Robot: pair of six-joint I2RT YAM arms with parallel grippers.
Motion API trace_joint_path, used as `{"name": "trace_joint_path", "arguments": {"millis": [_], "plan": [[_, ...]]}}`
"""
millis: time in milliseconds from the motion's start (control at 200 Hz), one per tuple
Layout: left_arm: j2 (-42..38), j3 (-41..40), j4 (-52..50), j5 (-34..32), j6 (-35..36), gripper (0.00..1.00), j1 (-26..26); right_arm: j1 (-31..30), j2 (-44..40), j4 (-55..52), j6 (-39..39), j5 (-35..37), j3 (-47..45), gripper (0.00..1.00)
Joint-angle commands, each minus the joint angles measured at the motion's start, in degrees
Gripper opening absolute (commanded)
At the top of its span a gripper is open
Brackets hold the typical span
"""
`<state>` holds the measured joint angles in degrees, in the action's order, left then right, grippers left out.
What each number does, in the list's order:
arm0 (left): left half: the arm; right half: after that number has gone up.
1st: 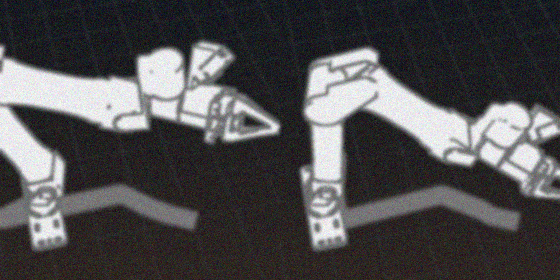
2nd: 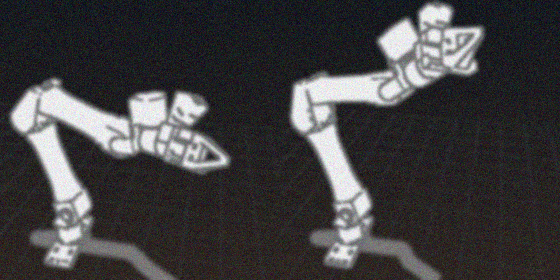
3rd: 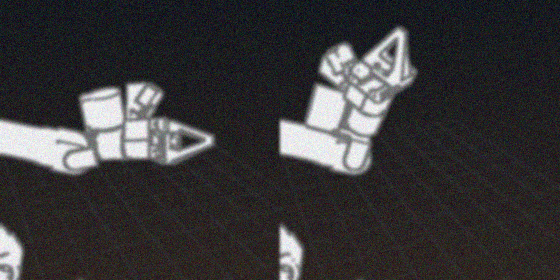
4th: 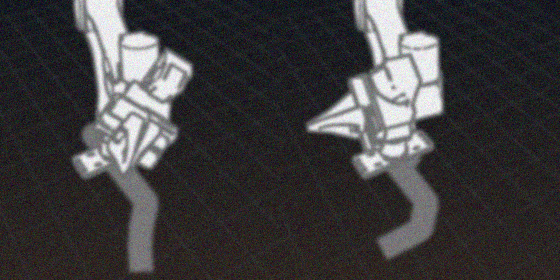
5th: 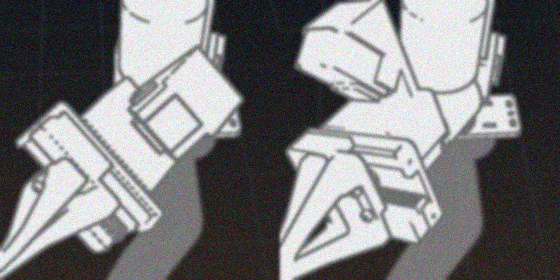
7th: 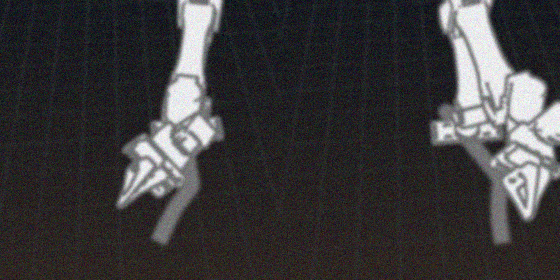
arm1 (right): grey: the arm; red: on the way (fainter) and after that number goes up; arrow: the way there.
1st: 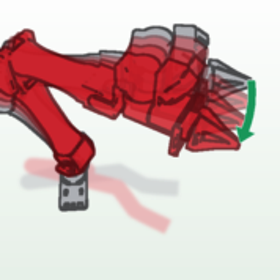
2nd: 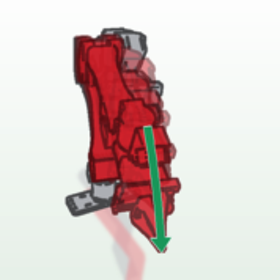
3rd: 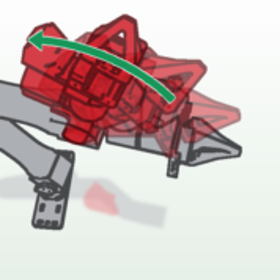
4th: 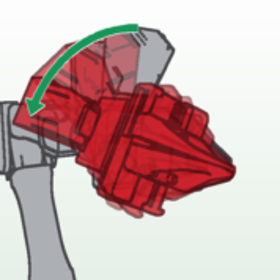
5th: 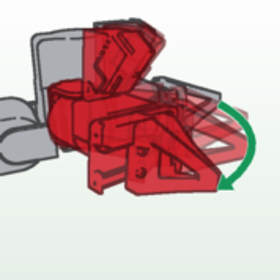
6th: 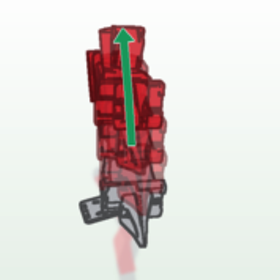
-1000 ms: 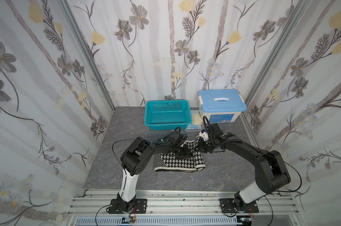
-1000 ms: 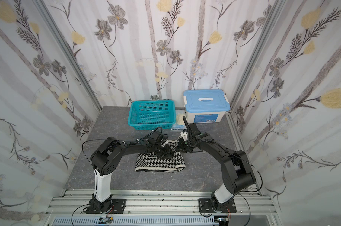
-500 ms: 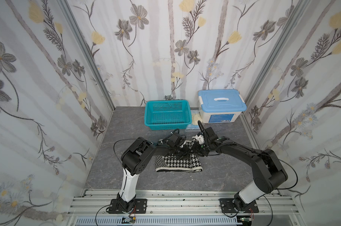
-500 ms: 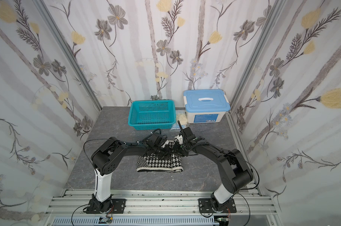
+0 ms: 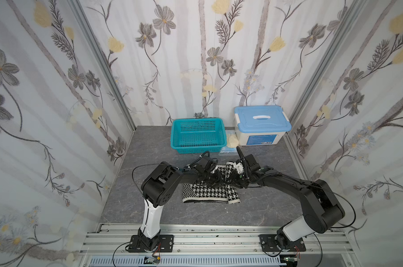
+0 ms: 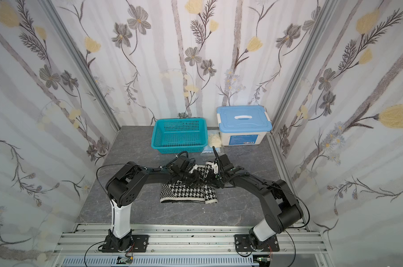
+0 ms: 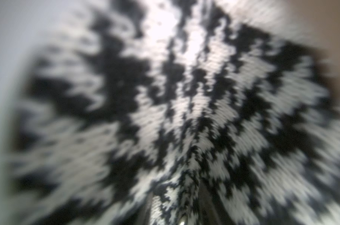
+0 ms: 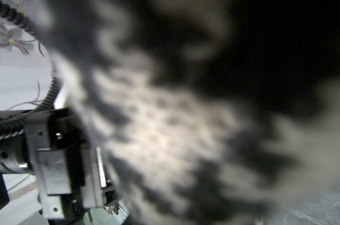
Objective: Roll up the scarf and place it into the basket
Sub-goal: Roll the scarf at the center of the board.
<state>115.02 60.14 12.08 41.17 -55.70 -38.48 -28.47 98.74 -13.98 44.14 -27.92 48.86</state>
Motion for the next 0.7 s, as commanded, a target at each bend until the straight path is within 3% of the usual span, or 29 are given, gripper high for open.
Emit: {"name": "trace_joint_path", "arguments": {"millis": [0,290,355,570,694], "plan": [[-0.40,-0.12,-5.83,-4.52,-0.37,0.51,-0.04,-0.28,1.52,8.24,2.26,-3.16,-0.32,0.36],[-4.92,4.88,-15.47,-4.60,4.66,0.60,1.39,0.94,1.64,17.02,6.43,-3.18,-2.91,0.36],[-6.18,4.95,-16.32,-4.86,4.82,0.66,1.73,1.37,1.54,18.33,7.46,-3.41,-2.36,0.36],[-10.37,3.50,-21.52,-7.31,7.18,0.70,2.62,1.91,3.15,12.03,5.87,-3.20,3.53,0.36],[-15.46,0.36,-24.73,-8.92,9.30,0.66,3.11,1.88,4.90,7.12,5.56,-2.36,7.54,0.38]]}}
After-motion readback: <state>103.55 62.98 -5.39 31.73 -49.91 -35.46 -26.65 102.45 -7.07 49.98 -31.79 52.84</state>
